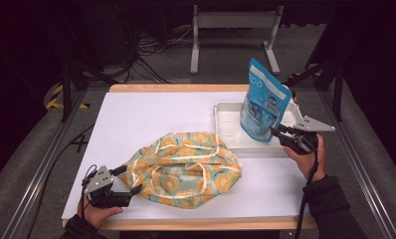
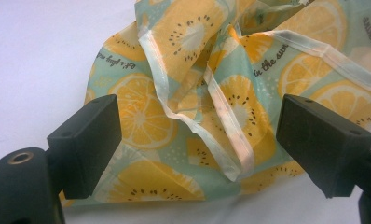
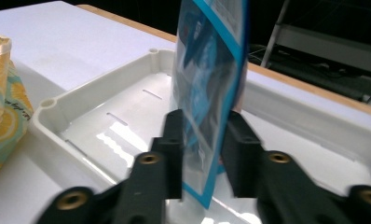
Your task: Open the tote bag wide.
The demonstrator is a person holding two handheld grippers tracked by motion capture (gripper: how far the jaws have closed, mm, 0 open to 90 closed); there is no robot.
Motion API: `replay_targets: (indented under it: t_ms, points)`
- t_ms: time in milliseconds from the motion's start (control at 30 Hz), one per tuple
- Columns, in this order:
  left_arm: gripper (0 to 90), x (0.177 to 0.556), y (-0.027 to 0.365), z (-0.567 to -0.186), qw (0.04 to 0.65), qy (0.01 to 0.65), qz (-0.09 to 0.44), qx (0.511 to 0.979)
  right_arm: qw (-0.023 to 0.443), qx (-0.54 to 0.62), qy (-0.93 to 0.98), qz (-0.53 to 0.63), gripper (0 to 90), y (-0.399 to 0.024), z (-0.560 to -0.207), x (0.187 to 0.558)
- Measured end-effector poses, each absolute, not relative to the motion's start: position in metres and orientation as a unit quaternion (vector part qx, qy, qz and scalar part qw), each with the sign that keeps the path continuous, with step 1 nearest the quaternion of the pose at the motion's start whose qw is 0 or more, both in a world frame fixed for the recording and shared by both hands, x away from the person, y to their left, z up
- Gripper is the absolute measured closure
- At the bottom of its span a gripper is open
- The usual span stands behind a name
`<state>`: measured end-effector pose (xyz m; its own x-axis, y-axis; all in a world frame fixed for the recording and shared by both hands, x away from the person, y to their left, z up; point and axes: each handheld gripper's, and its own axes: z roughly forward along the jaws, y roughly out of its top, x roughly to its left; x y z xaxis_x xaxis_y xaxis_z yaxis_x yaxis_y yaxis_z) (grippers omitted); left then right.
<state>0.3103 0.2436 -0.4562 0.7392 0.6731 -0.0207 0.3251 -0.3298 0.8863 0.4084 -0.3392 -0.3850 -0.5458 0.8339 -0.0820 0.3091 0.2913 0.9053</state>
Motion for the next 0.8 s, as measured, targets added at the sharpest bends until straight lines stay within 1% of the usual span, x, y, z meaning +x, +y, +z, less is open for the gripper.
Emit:
replay_targets:
  t_ms: [67, 300, 500, 800]
  points:
    - [14.9, 0.31, 0.243, -0.456, 0.485, 0.314, 0.177, 0.796, 0.285, 0.384, 0.746, 0.463, 90.0, -0.344, -0.387, 0.407]
    - [15.0, 0.311, 0.243, -0.456, 0.485, 0.311, 0.176, 0.798, 0.278, 0.371, 0.752, 0.469, 90.0, -0.341, -0.388, 0.406]
    - [15.0, 0.311, 0.243, -0.456, 0.485, 0.311, 0.176, 0.798, 0.272, 0.353, 0.762, 0.47, 90.0, -0.328, -0.388, 0.403]
    - [14.9, 0.311, 0.243, -0.456, 0.485, 0.311, 0.174, 0.798, 0.277, 0.323, 0.776, 0.465, 90.0, -0.305, -0.388, 0.397]
